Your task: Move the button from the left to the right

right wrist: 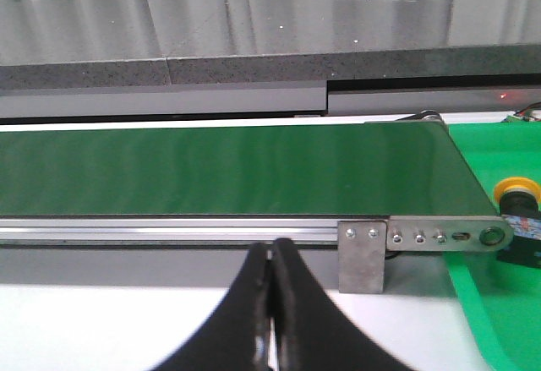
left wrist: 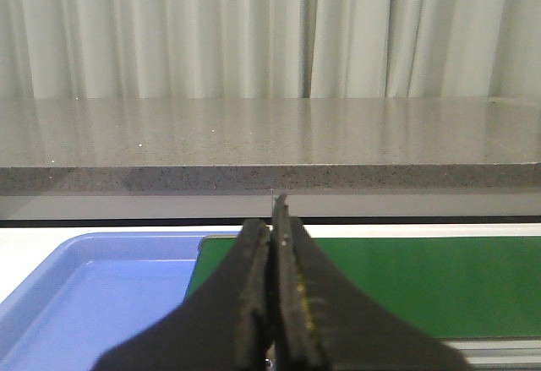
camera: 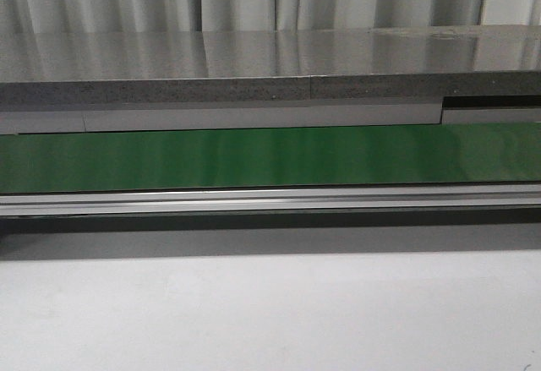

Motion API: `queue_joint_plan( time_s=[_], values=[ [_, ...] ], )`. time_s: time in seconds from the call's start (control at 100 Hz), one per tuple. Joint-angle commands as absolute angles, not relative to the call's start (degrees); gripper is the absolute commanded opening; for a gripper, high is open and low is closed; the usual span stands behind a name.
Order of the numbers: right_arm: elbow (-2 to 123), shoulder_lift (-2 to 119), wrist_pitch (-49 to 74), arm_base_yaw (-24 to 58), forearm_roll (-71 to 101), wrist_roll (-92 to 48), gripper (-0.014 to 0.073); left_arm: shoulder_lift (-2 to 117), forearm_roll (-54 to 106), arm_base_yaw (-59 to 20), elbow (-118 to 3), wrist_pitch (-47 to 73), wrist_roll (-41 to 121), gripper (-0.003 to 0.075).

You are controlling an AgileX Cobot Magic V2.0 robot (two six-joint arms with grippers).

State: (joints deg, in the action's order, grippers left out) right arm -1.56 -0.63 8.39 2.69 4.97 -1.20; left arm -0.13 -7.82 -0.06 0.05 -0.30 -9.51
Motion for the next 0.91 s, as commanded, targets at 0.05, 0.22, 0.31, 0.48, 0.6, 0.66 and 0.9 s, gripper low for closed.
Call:
queue_joint_plan(
  time_s=[0.05,0.22,0.31,0.48,0.6,0.66,0.9],
  values=[
    [-0.61,-1.65,3.59,2.71,4.54,-1.21,-0.0067,-1.92,-7.55,-0.41,2.69,-3.71,-10.71,-0.0021],
    [-0.61,-1.65,3.59,2.71,4.54,-1.21,-0.0067,-1.92,-7.45,-0.41,2.69,-3.03,-10.71,-0.0021],
    [-0.61,-1.65,3.59,2.71,4.54,-1.21,-0.0067,-1.92,-7.45,-0.41,2.69,-3.03,-10.71,-0.0021],
    [-0.61,-1.65,3.59,2.71,4.54,-1.21,-0.0067,-1.92,-7.45,-0.41,2.69,-3.03,-10.71,-0.0021],
    [-0.61,-1.65,3.59,2.71,4.54,-1.21,-0.0067,-1.92,-7.45,-0.41,2.69,-3.03,-10.71,-0.0021],
    [-0.61,-1.65,3.59,2.71,4.54,-1.21,-0.0067,-1.92,-7.45,-0.41,2.69,-3.03,-10.71,-0.0021],
    [-0.61,-1.65,3.59,2.71,4.54,-1.21,-0.0067,-1.92,-7.45,-0.41,2.69,-3.03,-10.71,-0.0021]
  ],
)
